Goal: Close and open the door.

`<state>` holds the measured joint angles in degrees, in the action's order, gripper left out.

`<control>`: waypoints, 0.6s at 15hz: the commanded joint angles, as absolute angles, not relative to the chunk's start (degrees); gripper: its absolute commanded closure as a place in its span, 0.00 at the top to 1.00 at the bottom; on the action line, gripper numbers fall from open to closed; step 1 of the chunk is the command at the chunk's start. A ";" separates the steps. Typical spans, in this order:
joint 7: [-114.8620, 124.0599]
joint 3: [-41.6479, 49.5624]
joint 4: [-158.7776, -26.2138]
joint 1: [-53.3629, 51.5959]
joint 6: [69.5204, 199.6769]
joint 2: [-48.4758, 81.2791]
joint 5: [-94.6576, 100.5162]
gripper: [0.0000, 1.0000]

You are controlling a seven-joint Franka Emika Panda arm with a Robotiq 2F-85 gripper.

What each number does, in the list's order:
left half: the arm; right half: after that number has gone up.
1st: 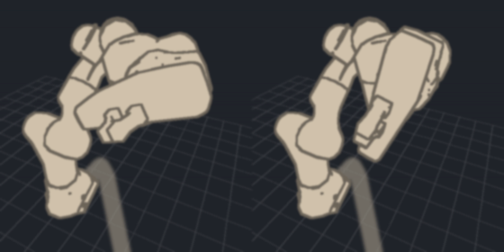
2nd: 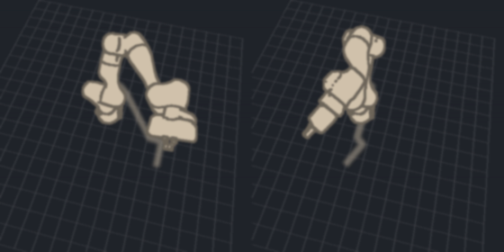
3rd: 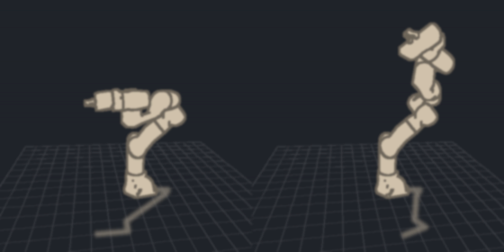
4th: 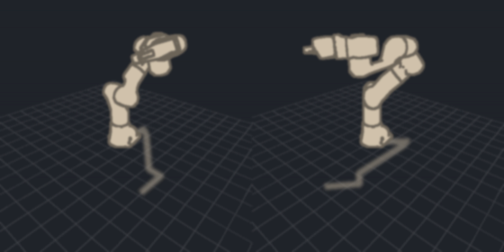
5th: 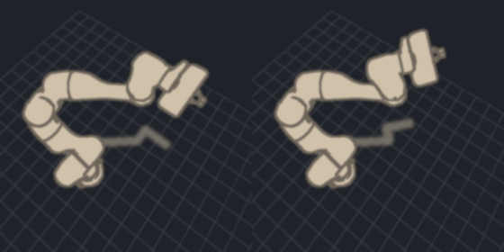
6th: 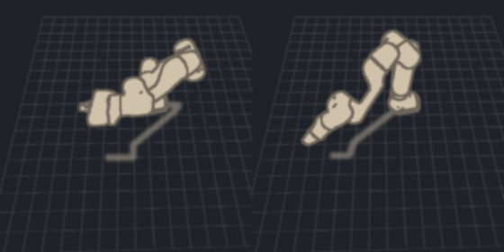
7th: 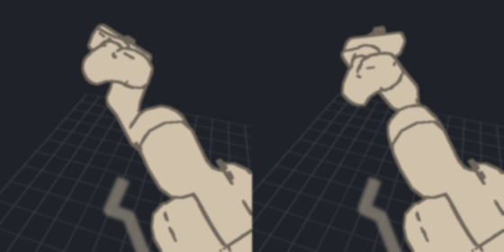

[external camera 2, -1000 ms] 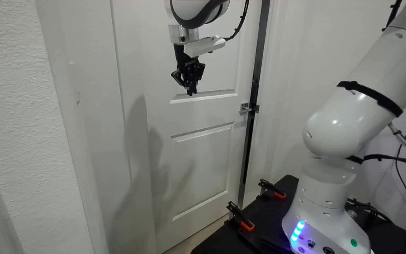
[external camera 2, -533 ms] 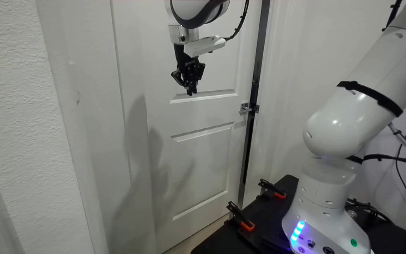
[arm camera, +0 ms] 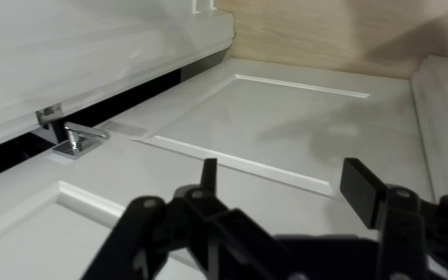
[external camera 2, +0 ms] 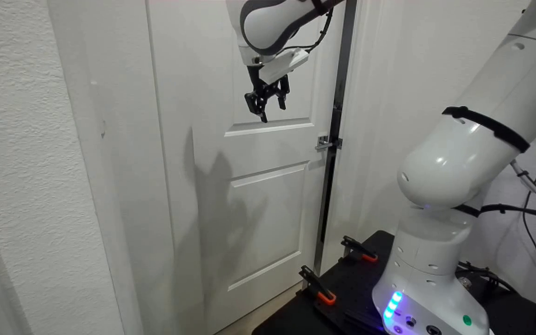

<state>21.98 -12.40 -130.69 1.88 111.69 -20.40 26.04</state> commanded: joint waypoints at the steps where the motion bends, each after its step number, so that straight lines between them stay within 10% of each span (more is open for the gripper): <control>1: 26.50 -10.37 -131.69 4.34 111.36 -19.12 33.23 1.00; 9: 22.19 -2.16 -135.38 5.55 114.63 -17.87 43.48 1.00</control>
<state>27.52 -4.78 -134.38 5.58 112.71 -17.81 41.47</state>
